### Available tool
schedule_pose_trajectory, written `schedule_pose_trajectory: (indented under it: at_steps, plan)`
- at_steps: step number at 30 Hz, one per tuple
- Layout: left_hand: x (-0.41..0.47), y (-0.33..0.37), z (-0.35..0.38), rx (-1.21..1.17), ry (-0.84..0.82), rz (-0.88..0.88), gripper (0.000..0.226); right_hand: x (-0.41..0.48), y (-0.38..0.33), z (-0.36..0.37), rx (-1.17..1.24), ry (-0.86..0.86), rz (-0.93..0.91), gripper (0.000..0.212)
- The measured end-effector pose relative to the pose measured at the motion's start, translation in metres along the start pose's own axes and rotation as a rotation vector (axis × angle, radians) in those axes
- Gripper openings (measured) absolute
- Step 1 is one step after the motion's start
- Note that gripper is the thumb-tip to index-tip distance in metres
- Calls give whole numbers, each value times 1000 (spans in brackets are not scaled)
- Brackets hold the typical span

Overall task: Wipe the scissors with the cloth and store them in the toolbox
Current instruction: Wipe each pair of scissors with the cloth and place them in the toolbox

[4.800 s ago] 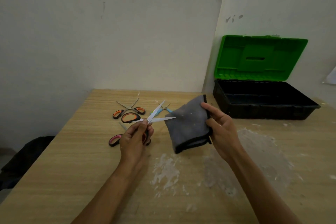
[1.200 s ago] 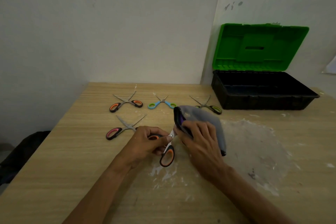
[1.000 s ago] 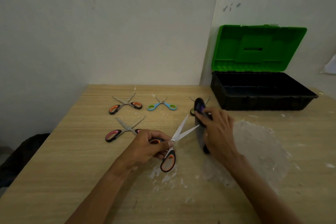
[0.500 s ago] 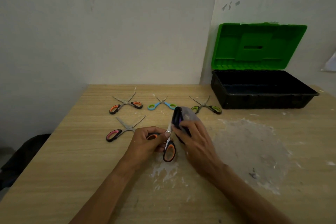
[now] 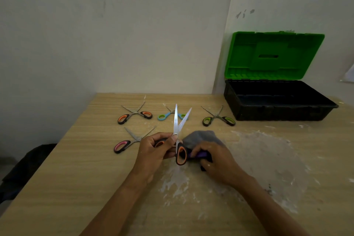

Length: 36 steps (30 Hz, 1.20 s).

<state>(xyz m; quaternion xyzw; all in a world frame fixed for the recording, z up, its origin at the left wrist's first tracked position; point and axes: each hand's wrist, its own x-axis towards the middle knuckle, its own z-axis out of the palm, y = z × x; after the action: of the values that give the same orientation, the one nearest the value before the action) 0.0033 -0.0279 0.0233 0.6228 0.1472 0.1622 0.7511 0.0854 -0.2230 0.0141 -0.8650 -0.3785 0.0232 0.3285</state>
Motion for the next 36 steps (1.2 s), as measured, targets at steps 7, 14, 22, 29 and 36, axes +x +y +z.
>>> schedule_pose_trajectory:
  at_steps: [7,14,22,29,36]
  plan:
    - [2,3,0,-97,38,30,10,8,3,-17,646,249,293,25]
    - [3,0,10,-129,-10,16,11,-1,2,-14,-114,257,170,29]
    - [8,0,39,-135,-31,8,19,6,-39,-15,394,263,113,17]
    - [10,2,41,-7,32,83,24,5,-33,-26,531,327,127,23]
    - [14,-2,42,-16,14,53,18,6,-26,-24,525,350,140,21]
